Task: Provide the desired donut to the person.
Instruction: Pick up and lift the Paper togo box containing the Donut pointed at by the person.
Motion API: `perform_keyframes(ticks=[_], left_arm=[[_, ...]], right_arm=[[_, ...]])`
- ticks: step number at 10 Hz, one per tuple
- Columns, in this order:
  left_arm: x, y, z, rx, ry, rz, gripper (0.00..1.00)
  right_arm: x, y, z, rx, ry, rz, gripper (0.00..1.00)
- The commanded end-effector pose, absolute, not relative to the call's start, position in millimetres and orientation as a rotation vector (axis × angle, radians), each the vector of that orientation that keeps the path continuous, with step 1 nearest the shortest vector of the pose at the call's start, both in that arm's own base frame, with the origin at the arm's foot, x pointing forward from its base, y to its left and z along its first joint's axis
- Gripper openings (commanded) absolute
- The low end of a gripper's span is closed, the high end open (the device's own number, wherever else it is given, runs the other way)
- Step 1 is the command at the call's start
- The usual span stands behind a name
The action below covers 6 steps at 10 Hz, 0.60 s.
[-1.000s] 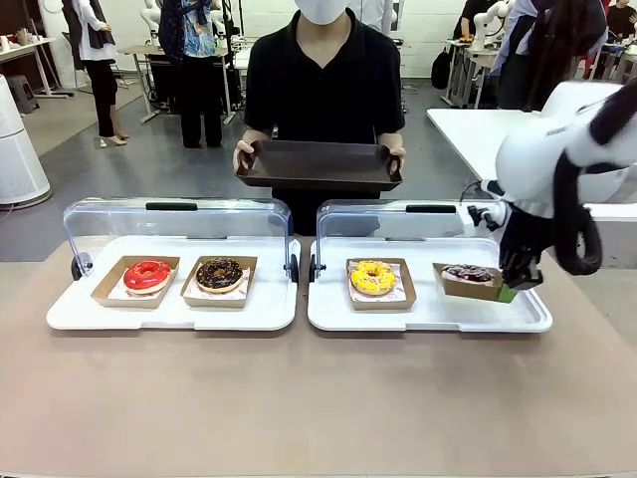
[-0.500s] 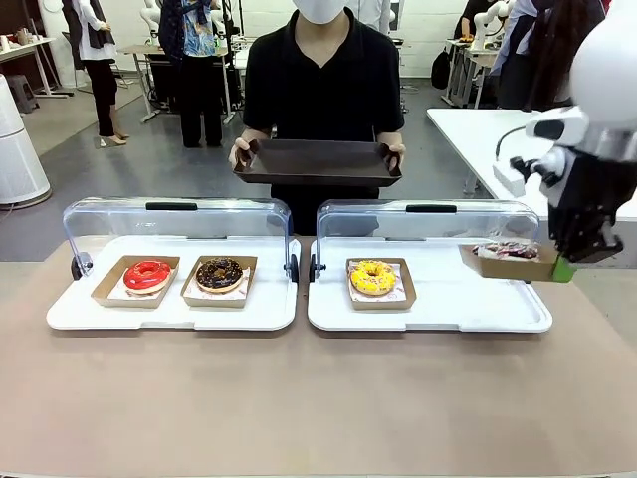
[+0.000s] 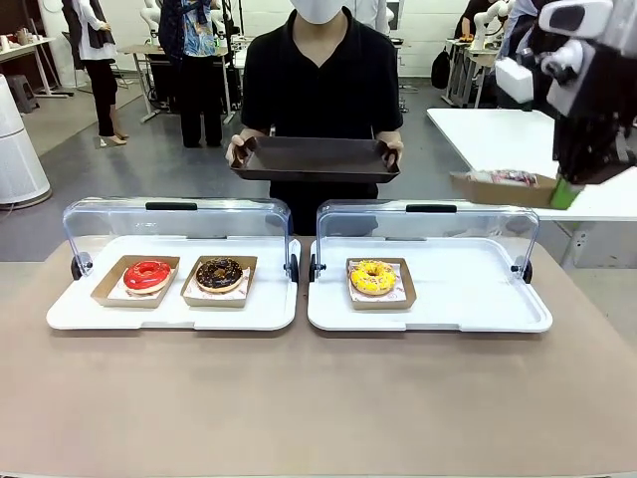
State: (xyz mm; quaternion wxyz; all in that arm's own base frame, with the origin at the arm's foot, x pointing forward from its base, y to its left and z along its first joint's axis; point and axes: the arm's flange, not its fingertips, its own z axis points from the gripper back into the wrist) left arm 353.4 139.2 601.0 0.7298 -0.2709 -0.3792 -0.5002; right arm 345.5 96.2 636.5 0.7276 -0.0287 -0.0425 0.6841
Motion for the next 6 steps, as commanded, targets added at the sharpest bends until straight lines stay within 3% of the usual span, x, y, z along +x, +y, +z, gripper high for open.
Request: perform_keyframes(ticks=[1,4,5,6], left_arm=[[352.0,141.6,602.1,-0.606,-0.839,-1.104,1.00],[352.0,141.6,602.1,-0.606,-0.839,-1.104,1.00],[352.0,141.6,602.1,-0.606,-0.839,-1.104,1.00],[352.0,141.6,602.1,-0.606,-0.839,-1.104,1.00]], right_arm=[[375.4,111.3,647.8,0.000,-0.072,1.471,0.00],[403.7,127.2,645.2,0.033,-0.064,1.486,0.00],[410.6,127.5,634.8,-0.004,-0.127,1.545,0.00],[400.7,121.3,639.7,-0.008,-0.064,1.493,0.00]])
